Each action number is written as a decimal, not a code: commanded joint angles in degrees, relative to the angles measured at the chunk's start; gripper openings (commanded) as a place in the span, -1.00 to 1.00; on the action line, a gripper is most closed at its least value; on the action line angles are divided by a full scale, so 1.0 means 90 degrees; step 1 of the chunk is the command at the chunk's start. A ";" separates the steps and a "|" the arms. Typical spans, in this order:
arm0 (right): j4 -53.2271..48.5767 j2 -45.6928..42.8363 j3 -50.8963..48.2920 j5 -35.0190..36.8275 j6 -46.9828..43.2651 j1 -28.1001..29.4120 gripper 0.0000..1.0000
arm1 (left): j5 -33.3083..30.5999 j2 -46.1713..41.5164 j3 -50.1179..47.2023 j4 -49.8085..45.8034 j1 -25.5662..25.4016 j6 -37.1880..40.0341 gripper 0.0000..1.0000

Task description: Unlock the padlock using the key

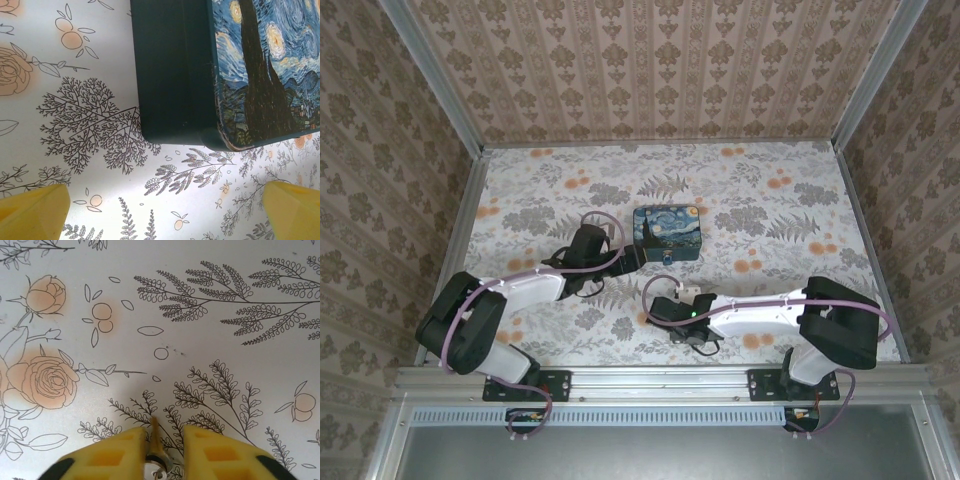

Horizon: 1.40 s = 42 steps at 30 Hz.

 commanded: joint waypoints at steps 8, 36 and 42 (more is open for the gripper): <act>0.2070 -0.0051 -0.0921 -0.0958 0.0293 -0.0301 -1.00 | 0.0159 -0.0079 0.0151 -0.0298 0.0050 0.0139 1.00; 0.3025 -0.1687 -0.0853 -0.0949 -0.0854 -0.1503 -1.00 | 0.0843 -0.0033 0.0119 0.0740 -0.0100 -0.1993 1.00; 0.2738 -0.2125 -0.0507 -0.0996 -0.1090 -0.1823 -1.00 | 0.0770 -0.0291 0.0145 0.0870 -0.0174 -0.2510 1.00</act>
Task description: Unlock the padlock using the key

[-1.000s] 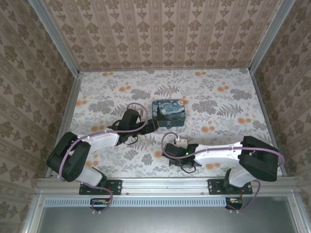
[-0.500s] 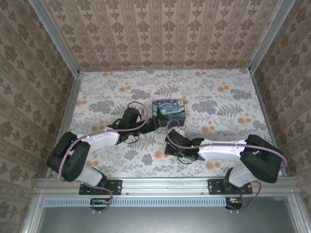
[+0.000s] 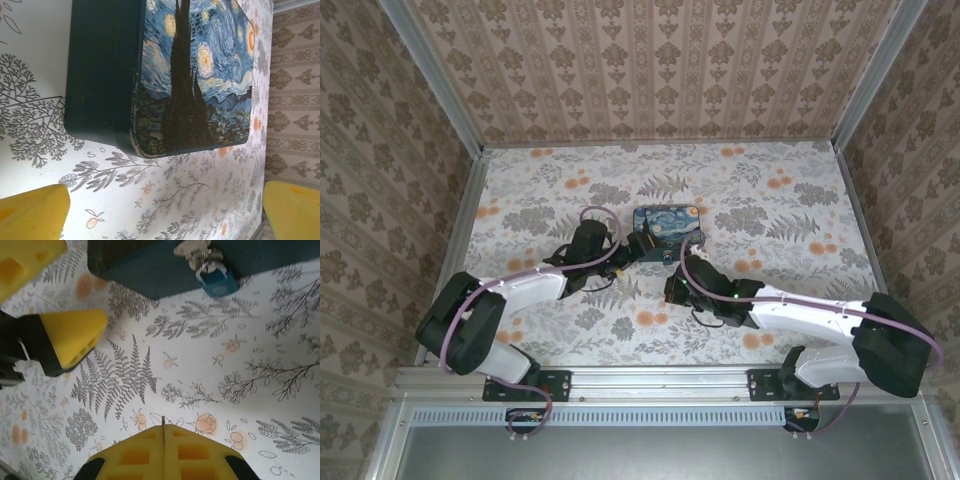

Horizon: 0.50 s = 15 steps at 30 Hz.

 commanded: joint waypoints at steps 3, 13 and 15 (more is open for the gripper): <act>-0.0355 -0.0368 0.0624 -0.0070 -0.0397 -0.0326 -1.00 | 0.0032 -0.0357 0.0041 0.0274 -0.0055 -0.0738 1.00; -0.0237 -0.0274 0.1558 -0.0021 -0.0481 -0.0784 -1.00 | 0.0245 0.0014 0.0028 0.1899 -0.0060 -0.2403 0.90; -0.0180 -0.0207 0.1709 -0.0018 -0.0453 -0.0827 -1.00 | 0.0255 0.0237 0.0008 0.2518 -0.0075 -0.2812 0.85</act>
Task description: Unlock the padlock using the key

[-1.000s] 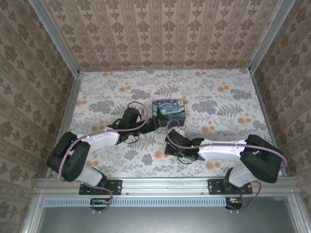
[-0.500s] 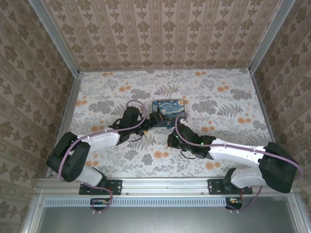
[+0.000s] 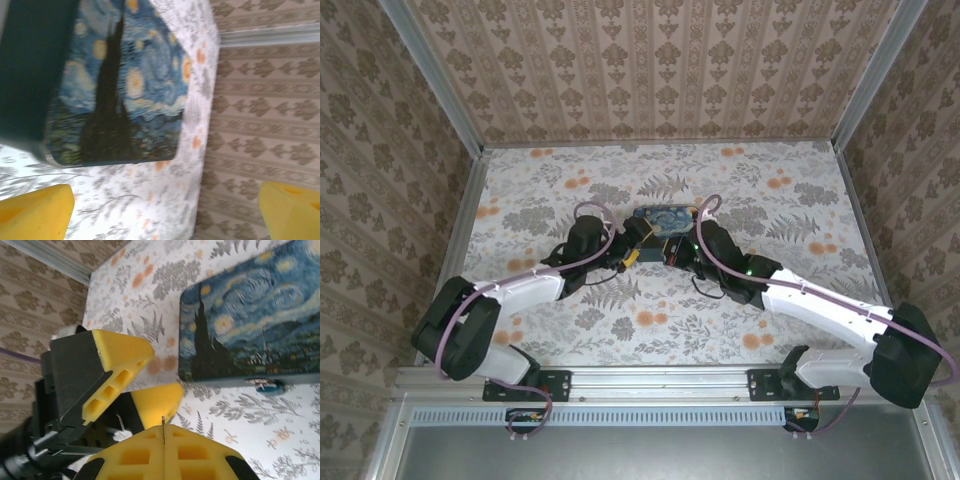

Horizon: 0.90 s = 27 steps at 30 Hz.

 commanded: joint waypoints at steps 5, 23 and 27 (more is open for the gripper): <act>0.0253 0.0267 0.0609 -0.0001 0.0064 -0.0132 -1.00 | 0.0071 0.0826 0.0109 0.2243 -0.0217 -0.1700 0.74; 0.0823 0.0760 0.0606 0.0159 0.0318 -0.0153 -1.00 | -0.0627 0.1698 -0.0097 0.4556 -0.0554 -0.3160 0.59; 0.0872 0.0813 0.0573 0.0178 0.0354 -0.0191 -1.00 | -0.0684 0.1755 -0.0143 0.4667 -0.0633 -0.3207 0.59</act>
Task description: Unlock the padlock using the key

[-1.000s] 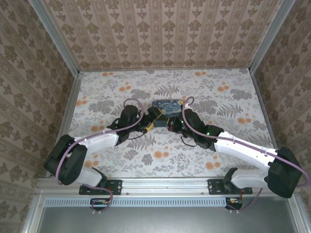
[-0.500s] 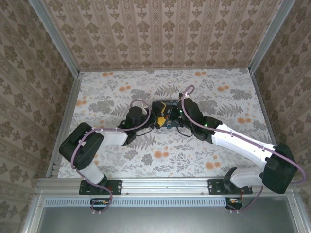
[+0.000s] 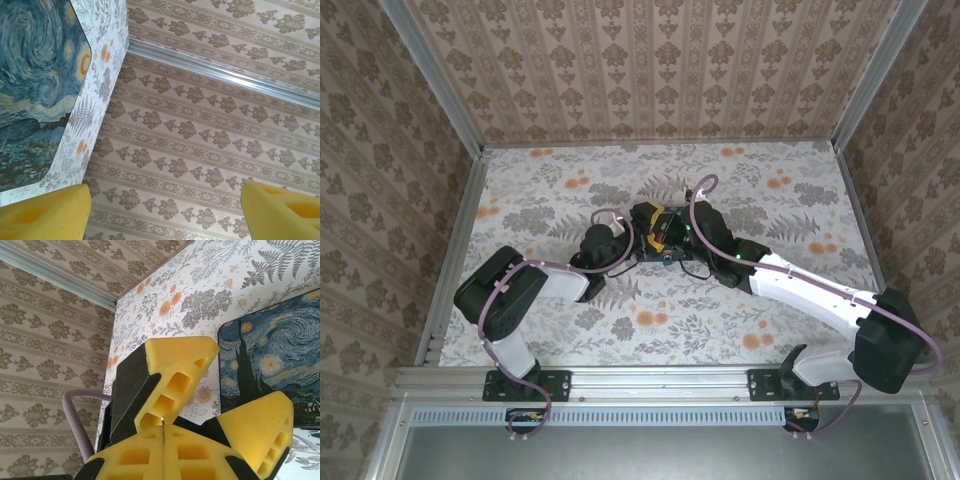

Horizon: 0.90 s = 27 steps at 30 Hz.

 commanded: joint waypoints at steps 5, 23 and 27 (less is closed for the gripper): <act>0.0278 0.0195 -0.0133 0.0155 0.0123 -0.0104 -1.00 | -0.0062 0.0140 -0.0102 0.0746 -0.0153 -0.0252 0.58; 0.0673 0.0113 -0.0798 0.0059 0.0302 -0.0383 -1.00 | -0.0131 0.0084 -0.0219 0.0754 -0.0097 0.0049 0.33; 0.0527 0.0027 -0.0886 0.0004 0.0185 -0.0557 -1.00 | 0.0055 -0.0024 -0.0314 0.0550 0.0182 0.0563 0.36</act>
